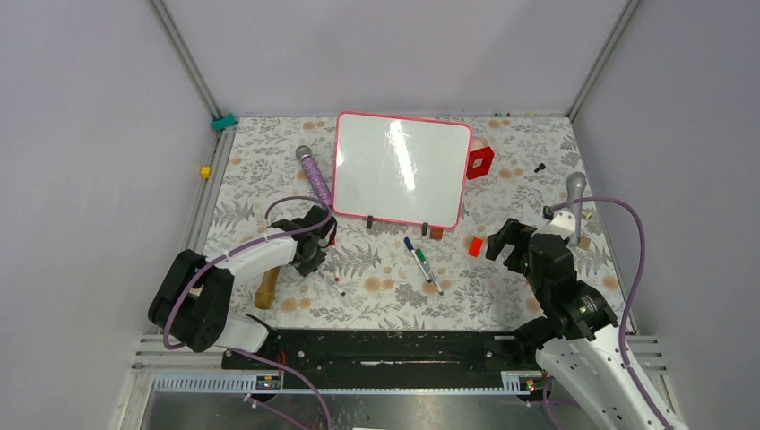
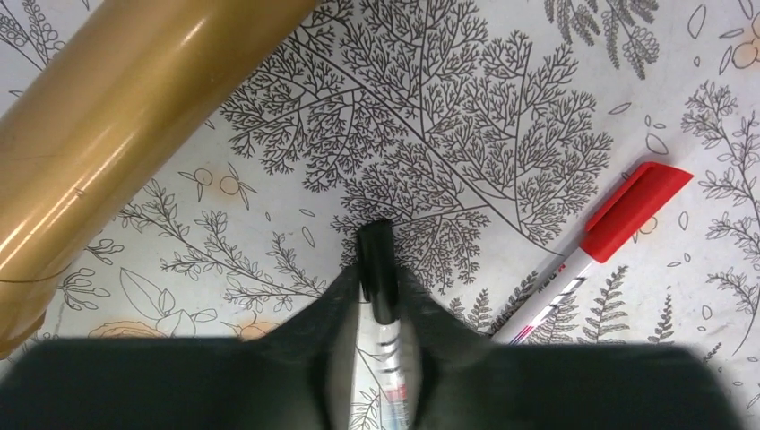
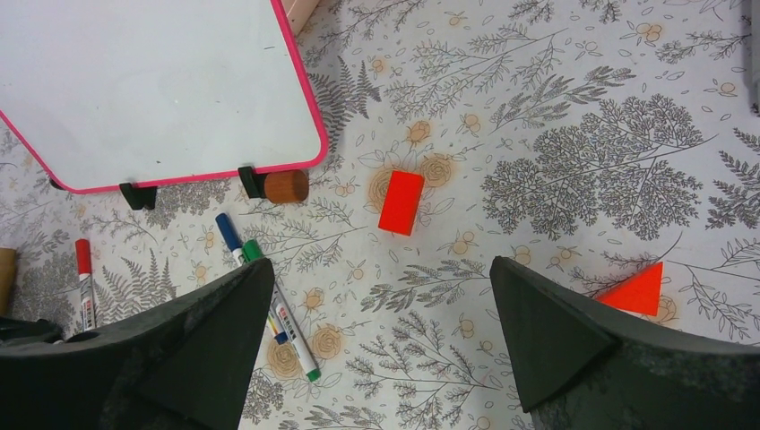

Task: Write a sentence on the whiteboard
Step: Open the whiteboard marker at the center of the board.

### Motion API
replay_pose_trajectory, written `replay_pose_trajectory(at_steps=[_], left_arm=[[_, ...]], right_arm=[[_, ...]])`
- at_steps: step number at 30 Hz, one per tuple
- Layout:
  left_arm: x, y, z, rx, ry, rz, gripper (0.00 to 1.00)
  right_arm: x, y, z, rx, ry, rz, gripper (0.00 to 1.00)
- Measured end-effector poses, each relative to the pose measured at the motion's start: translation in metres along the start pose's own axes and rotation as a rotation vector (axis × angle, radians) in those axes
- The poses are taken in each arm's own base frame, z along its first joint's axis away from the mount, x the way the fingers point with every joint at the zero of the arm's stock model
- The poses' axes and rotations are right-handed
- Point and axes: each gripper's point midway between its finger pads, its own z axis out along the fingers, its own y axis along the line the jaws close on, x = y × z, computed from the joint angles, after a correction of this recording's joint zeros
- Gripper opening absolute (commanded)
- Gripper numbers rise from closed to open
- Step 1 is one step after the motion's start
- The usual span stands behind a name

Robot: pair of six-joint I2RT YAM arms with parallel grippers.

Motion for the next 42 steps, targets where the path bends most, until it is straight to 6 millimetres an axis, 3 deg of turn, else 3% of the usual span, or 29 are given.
replay_pose_trajectory(at_steps=[1,2,8,11,14,20,25,31,35,38,42], left_arm=[[0.000,0.000,0.000,-0.001,-0.002,-0.003,0.02],[-0.001,0.000,0.000,-0.001,-0.005,-0.005,0.00],[-0.007,-0.007,0.001,0.023,-0.035,-0.018,0.00],[-0.008,-0.005,-0.008,0.039,-0.040,-0.003,0.00],[-0.015,-0.009,-0.036,0.107,-0.053,0.000,0.00],[-0.046,-0.049,-0.128,0.457,-0.070,-0.126,0.00],[-0.046,-0.075,-0.175,0.718,0.016,-0.277,0.00],[-0.031,-0.101,-0.188,0.856,0.105,-0.404,0.00],[-0.025,-0.121,-0.211,0.950,0.124,-0.465,0.00],[-0.023,-0.133,-0.224,0.999,0.120,-0.502,0.00],[-0.021,-0.147,-0.233,1.040,0.108,-0.546,0.00]], right_arm=[[0.000,0.000,0.000,0.000,0.000,0.000,0.99],[0.000,0.000,0.000,0.001,0.001,0.000,0.99],[0.003,0.003,-0.001,-0.021,0.017,-0.009,1.00],[0.010,0.016,-0.002,-0.097,0.061,-0.040,1.00],[0.018,0.038,-0.006,-0.221,0.114,-0.064,0.99],[0.025,0.094,-0.016,-0.525,0.167,-0.034,1.00],[0.014,0.130,-0.020,-0.697,0.141,0.086,0.98],[-0.011,0.166,-0.015,-0.816,0.104,0.212,0.93],[-0.004,0.185,-0.011,-0.847,0.154,0.234,0.91],[-0.005,0.200,-0.019,-0.880,0.162,0.230,0.91],[-0.022,0.214,-0.029,-0.910,0.121,0.236,0.87]])
